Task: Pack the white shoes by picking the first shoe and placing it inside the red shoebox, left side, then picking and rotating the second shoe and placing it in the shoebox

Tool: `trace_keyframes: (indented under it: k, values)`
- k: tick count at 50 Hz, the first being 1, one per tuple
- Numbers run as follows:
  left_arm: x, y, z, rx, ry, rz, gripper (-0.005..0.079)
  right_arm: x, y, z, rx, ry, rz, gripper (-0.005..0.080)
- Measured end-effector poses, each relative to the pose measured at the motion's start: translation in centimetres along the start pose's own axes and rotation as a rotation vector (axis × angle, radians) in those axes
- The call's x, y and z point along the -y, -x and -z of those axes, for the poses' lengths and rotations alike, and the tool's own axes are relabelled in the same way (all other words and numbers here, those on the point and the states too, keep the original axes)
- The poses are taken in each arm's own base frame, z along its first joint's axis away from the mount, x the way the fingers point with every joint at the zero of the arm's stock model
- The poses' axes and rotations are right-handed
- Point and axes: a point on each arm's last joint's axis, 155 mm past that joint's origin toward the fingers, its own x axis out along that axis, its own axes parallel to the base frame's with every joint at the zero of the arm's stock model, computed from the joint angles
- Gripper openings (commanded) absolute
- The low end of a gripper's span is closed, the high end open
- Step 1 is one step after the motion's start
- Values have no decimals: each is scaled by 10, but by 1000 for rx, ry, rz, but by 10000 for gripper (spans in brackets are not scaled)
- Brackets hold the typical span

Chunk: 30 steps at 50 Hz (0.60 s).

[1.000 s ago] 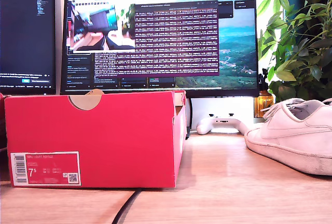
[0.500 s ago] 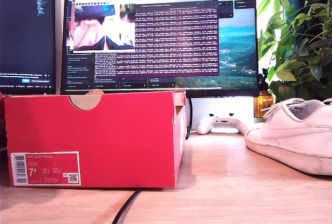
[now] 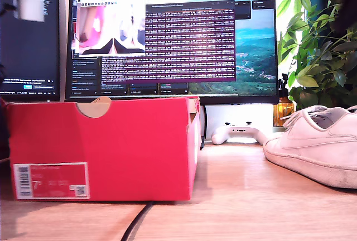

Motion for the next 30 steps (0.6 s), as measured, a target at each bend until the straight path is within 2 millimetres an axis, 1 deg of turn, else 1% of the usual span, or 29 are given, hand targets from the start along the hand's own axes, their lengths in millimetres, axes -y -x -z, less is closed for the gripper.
trace_keyframes:
  k: [3,7,12,18,23,26,30]
  values:
    - [-1,-1,-3,8,-1,-3,-18,3,-13,10,-69,-10,11,240]
    - [-1,-1,-4,11,-1,-4,-18,10,-35,21,-159,-7,40,316]
    - [-1,-2,-3,9,-1,-3,-18,19,-55,31,-235,-3,78,375]
    - [0,-2,-3,7,-1,-1,-18,22,-65,36,-270,7,102,383]
    - [0,-2,-2,6,-2,0,-18,24,-66,37,-274,20,111,392]
    - [0,-1,-2,6,-2,0,-19,28,-68,37,-279,39,129,394]
    - [0,-2,-2,5,-2,0,-19,33,-77,36,-287,46,143,394]
